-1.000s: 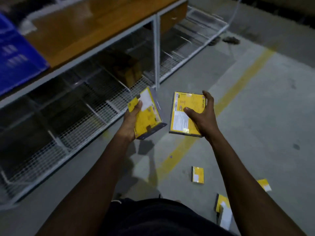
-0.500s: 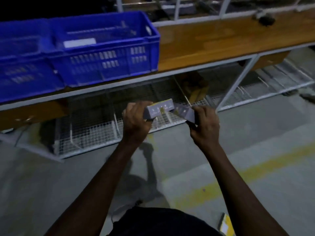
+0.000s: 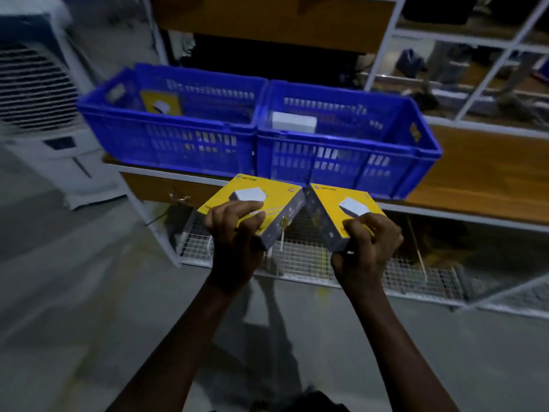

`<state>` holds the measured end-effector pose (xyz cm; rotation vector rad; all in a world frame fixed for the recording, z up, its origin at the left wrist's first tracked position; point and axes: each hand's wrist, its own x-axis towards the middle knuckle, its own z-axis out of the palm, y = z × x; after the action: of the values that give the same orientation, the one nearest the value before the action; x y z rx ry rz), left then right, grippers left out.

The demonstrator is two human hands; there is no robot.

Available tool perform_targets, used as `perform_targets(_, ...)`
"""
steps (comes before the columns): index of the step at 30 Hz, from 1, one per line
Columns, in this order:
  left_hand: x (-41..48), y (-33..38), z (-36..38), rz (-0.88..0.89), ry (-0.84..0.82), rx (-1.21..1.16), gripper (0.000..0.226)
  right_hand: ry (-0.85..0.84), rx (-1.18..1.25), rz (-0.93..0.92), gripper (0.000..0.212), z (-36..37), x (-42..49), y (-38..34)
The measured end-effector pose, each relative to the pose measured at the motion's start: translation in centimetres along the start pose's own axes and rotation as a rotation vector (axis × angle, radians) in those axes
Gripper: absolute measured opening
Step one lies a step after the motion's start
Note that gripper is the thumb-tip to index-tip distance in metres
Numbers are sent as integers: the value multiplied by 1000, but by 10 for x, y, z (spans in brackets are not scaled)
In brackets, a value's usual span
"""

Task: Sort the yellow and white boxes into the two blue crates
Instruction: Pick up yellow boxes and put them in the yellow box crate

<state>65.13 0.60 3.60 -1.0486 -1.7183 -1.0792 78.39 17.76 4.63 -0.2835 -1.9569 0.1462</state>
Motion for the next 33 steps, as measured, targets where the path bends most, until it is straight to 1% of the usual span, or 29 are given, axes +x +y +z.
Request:
perform_targets(2,6,-14,-7,-69,26,31,45,-8,67,34,53,20,14,-12)
perform_targets(4,15,-29,-12,-178,39,76,57,-32,140,26,45,41,30,-21)
perform_targets(5,21,-38,-13,-227,56,95,58,-52,180,17,42,51,39,-23)
perform_targets(7,34,-52,-13,-304,107,109,50,-100,284,50,43,74,55,-27)
perform_targets(10,61,-72,-3,-425,166,115,40,-130,448,191,42,111,81,-30)
perform_targets(14,100,-108,22,-622,284,-12,35,-197,567,371,51,164,120,-18)
perform_targets(17,128,-143,44,-693,289,-75,37,-237,622,391,50,200,151,-4)
perform_targets(21,160,-184,68,-697,216,15,36,-240,638,328,50,247,190,8)
perform_targets(26,188,-224,87,-709,207,96,36,-271,732,302,45,303,223,12)
perform_targets(30,204,-260,90,-721,186,149,45,-342,746,277,39,344,236,8)
perform_targets(33,212,-291,91,-704,142,170,40,-420,731,291,41,370,240,0)
